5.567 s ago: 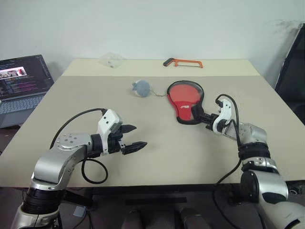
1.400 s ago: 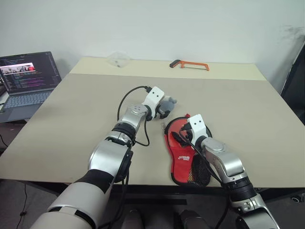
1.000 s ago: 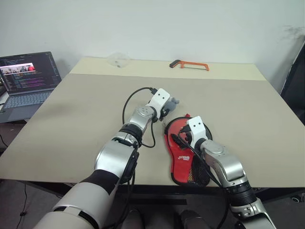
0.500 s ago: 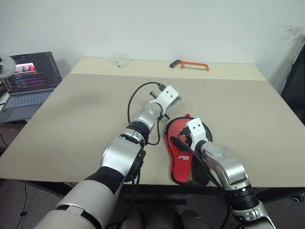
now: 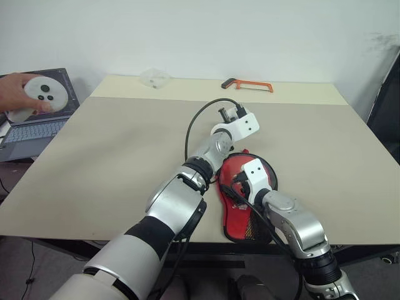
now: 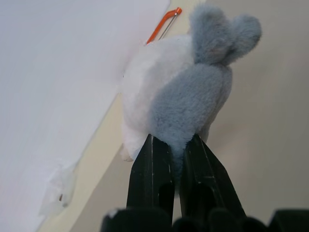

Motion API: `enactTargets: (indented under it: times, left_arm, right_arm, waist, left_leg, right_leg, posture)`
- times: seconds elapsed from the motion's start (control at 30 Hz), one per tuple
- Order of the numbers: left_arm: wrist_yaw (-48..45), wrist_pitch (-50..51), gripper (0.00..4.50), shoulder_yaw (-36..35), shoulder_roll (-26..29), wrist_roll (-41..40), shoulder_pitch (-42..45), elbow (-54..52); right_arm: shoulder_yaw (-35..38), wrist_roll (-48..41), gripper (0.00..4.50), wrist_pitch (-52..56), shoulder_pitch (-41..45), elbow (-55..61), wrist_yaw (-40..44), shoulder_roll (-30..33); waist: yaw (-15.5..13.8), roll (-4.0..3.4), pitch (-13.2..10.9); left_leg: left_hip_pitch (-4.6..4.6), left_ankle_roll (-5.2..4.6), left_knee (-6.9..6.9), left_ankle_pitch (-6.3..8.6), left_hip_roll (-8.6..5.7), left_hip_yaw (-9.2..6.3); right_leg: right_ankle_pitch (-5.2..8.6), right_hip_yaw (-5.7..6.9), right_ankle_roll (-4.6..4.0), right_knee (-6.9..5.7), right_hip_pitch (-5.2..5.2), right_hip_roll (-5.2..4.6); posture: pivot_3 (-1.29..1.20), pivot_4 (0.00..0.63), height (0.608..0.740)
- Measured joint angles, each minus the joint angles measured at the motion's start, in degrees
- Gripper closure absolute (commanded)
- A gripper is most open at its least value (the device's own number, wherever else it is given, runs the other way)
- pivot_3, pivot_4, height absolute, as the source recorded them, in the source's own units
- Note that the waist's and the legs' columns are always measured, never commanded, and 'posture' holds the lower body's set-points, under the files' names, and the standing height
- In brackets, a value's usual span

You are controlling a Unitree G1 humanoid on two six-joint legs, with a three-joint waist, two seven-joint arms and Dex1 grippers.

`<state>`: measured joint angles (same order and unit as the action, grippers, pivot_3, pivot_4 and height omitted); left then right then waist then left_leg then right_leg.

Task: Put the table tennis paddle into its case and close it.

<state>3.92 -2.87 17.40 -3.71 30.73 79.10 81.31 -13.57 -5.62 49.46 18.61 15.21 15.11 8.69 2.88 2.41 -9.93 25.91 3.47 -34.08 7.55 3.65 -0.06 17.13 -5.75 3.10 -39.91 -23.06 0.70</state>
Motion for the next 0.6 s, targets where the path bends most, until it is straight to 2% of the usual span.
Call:
enactTargets:
  times: [0.6]
  left_arm:
    - [0.5,-5.4,4.49,6.1,-4.5,6.9,0.0,0.5]
  right_arm:
    - [-0.1,0.0,0.0,1.0,-0.6,1.1,-0.7,-0.9]
  waist:
    - [0.0,0.0,0.0]
  left_leg:
    - [0.0,0.01,0.01,0.0,-0.02,0.01]
  right_leg:
    - [0.0,-0.01,0.0,0.02,-0.01,-0.02]
  posture:
    - [0.0,0.15,0.74]
